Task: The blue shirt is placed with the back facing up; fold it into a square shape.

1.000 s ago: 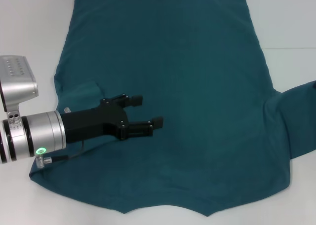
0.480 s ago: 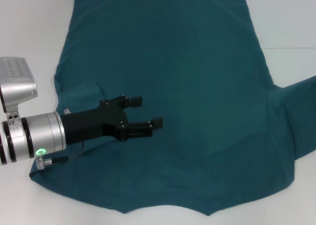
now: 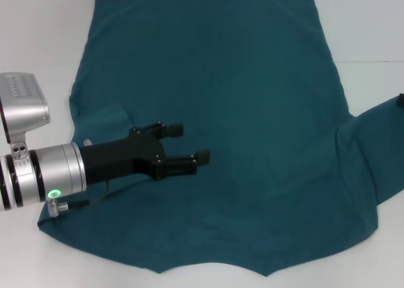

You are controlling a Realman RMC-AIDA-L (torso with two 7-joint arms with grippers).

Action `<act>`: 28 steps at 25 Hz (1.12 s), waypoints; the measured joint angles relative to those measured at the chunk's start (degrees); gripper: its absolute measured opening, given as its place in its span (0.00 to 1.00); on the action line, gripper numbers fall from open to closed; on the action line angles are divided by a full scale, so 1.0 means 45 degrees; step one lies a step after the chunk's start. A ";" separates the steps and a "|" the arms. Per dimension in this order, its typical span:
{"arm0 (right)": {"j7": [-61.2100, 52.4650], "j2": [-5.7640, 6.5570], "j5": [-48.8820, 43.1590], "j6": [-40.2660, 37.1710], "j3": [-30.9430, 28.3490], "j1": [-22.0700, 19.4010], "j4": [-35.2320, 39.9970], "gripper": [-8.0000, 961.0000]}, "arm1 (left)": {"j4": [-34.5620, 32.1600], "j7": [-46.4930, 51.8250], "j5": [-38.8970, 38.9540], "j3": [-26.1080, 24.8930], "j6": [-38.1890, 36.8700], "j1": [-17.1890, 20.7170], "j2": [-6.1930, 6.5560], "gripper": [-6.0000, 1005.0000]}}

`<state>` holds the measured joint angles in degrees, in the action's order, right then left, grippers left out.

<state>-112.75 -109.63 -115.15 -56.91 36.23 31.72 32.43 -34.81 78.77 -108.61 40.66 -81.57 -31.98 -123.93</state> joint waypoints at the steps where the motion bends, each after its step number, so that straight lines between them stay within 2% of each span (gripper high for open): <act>1: 0.0011 0.0004 0.0001 -0.0004 0.0032 0.0016 0.0011 0.03 | 0.0014 0.0001 0.0000 0.0009 0.0029 -0.0006 0.0000 0.95; 14: 0.0015 0.0279 0.0001 -0.0011 0.0216 0.0337 0.0047 0.03 | 0.0025 0.0055 -0.0003 0.0029 0.0086 -0.0042 0.0015 0.94; 23: -0.0031 0.0240 -0.0007 -0.0019 0.0309 0.0436 -0.0070 0.03 | 0.0020 0.0054 -0.0002 0.0010 0.0154 -0.0042 0.0020 0.94; 28: -0.0026 0.0167 -0.0011 -0.0992 0.0231 0.0306 -0.0092 0.03 | 0.0020 0.0053 -0.0006 0.0027 0.0238 -0.0041 0.0020 0.94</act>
<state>-112.86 -108.88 -115.20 -61.37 37.27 33.10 32.01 -34.72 79.01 -108.64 40.78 -80.50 -32.17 -123.84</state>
